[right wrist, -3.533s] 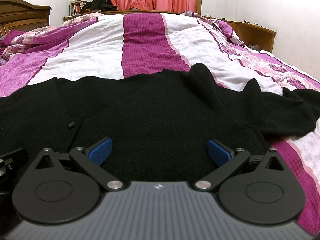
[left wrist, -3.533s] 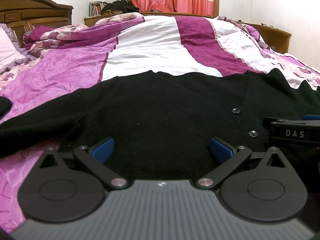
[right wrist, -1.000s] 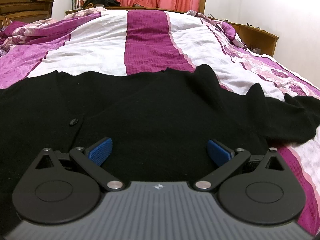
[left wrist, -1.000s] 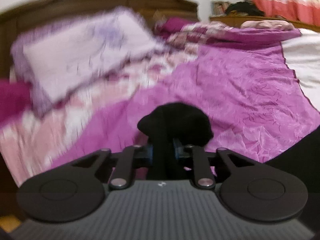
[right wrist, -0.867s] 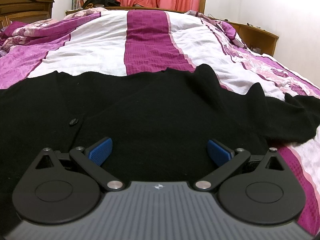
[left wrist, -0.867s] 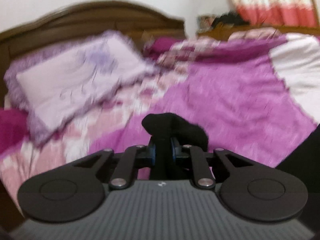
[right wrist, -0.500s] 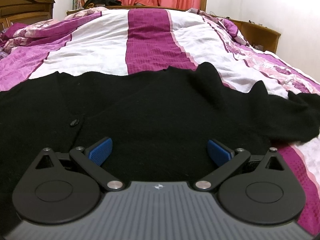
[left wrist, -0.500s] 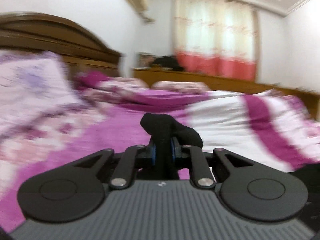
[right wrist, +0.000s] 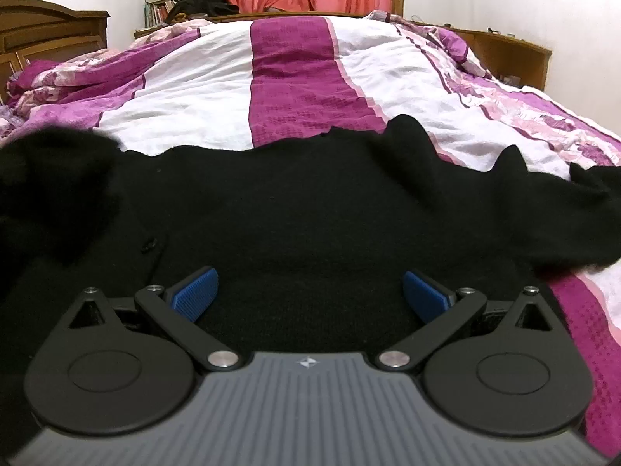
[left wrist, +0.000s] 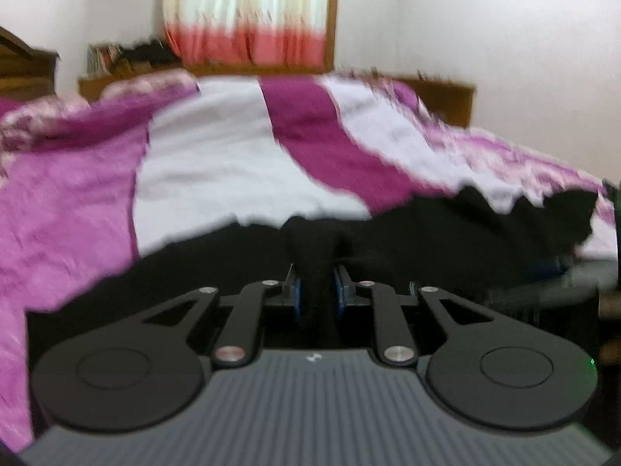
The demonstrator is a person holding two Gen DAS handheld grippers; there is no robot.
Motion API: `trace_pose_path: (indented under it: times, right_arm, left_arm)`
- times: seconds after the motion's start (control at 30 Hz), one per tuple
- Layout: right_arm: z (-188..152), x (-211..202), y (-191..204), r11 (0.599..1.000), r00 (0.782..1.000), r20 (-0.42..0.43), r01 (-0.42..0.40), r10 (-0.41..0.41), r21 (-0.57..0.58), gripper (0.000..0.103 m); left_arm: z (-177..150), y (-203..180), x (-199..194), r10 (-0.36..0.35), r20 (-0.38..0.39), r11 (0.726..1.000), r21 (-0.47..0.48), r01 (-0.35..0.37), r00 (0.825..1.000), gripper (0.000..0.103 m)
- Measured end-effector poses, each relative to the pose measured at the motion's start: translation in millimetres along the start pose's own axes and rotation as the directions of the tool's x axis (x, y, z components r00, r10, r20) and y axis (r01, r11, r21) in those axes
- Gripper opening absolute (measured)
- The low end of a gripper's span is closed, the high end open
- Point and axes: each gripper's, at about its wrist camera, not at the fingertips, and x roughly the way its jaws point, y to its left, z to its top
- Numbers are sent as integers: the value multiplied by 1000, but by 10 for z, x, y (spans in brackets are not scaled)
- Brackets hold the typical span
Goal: Fold small clothes
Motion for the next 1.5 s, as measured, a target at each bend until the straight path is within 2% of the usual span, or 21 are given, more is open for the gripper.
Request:
trace_pose_path:
  times: [0.07, 0.13, 0.17, 0.27, 0.37, 0.43, 0.5, 0.6, 0.63, 0.7, 0.77, 0.8, 0.83, 0.87, 0.9, 0.93, 1.03, 1.1, 1.23, 1.37, 1.5]
  right_arm:
    - [19, 18, -11, 1000, 1000, -8, -11, 11, 2, 103]
    - [26, 21, -19, 1000, 1000, -9, -17, 17, 2, 103]
    - [31, 25, -24, 1000, 1000, -12, -21, 21, 2, 103]
    - [63, 7, -56, 999, 999, -19, -39, 39, 5, 103]
    - [170, -191, -72, 995, 995, 27, -94, 93, 30, 99]
    - [260, -392, -77, 968, 964, 124, -245, 237, 53, 99]
    - [368, -463, -23, 918, 913, 155, -390, 376, 71, 97]
    - [500, -217, 198, 852, 863, 31, -503, 505, 144, 65]
    - [521, -108, 282, 837, 848, -7, -521, 529, 169, 58]
    - [530, 125, 505, 833, 833, -82, -533, 548, 151, 57]
    - [486, 276, 745, 862, 855, -118, -504, 506, 49, 57]
    - [460, 323, 831, 863, 856, -116, -505, 504, 20, 54]
    - [448, 343, 890, 856, 851, -109, -516, 514, 8, 40]
    - [427, 351, 916, 854, 849, -103, -521, 518, 0, 33]
    - [431, 327, 927, 852, 850, -82, -523, 521, -10, 20]
    - [452, 295, 910, 851, 850, -55, -526, 524, -20, 14]
    - [592, 188, 786, 842, 842, 12, -538, 539, -23, 11]
    - [700, 111, 665, 839, 838, 59, -544, 543, -3, 10]
    - [898, -77, 361, 843, 839, 136, -535, 526, 43, 10]
    - [981, -179, 59, 870, 867, 152, -487, 474, 69, 10]
    - [927, -321, -312, 887, 895, 144, -441, 423, 136, 10]
  left_arm:
    - [-112, 21, 46, 23, -68, 1000, -10, -24, 997, 29]
    - [-161, -5, 39, 34, -100, 999, -12, -35, 994, 48]
    - [-162, -11, 38, 26, -103, 1000, -14, -28, 994, 51]
    - [-138, 159, -39, -47, -133, 996, -76, 37, 990, 54]
    - [-23, 390, -196, -160, -116, 963, -239, 129, 980, 54]
    - [43, 544, -334, -186, -67, 937, -314, 156, 980, 54]
    - [131, 645, -465, -144, -23, 938, -320, 130, 989, 54]
    - [193, 818, -598, -31, 2, 937, -349, 30, 1000, 54]
    - [191, 880, -620, 12, -4, 929, -369, -13, 1000, 54]
    - [178, 986, -625, 89, -35, 915, -392, -96, 995, 53]
    - [133, 1082, -596, 154, -86, 904, -390, -176, 984, 53]
    - [120, 1144, -581, 184, -123, 893, -395, -218, 975, 53]
    - [99, 1213, -580, 211, -164, 875, -408, -261, 964, 53]
    - [66, 1285, -560, 225, -201, 854, -430, -292, 953, 53]
    - [40, 1334, -549, 225, -218, 844, -443, -302, 950, 53]
    - [25, 1363, -527, 226, -224, 845, -439, -306, 948, 53]
    - [32, 1352, -454, 250, -230, 870, -372, -323, 940, 53]
    - [38, 1290, -418, 269, -236, 875, -347, -339, 934, 53]
    - [112, 1185, -440, 273, -205, 896, -301, -326, 940, 54]
    - [191, 1133, -387, 274, -204, 904, -277, -324, 940, 53]
    - [226, 1173, -519, 283, -133, 900, -304, -311, 950, 53]
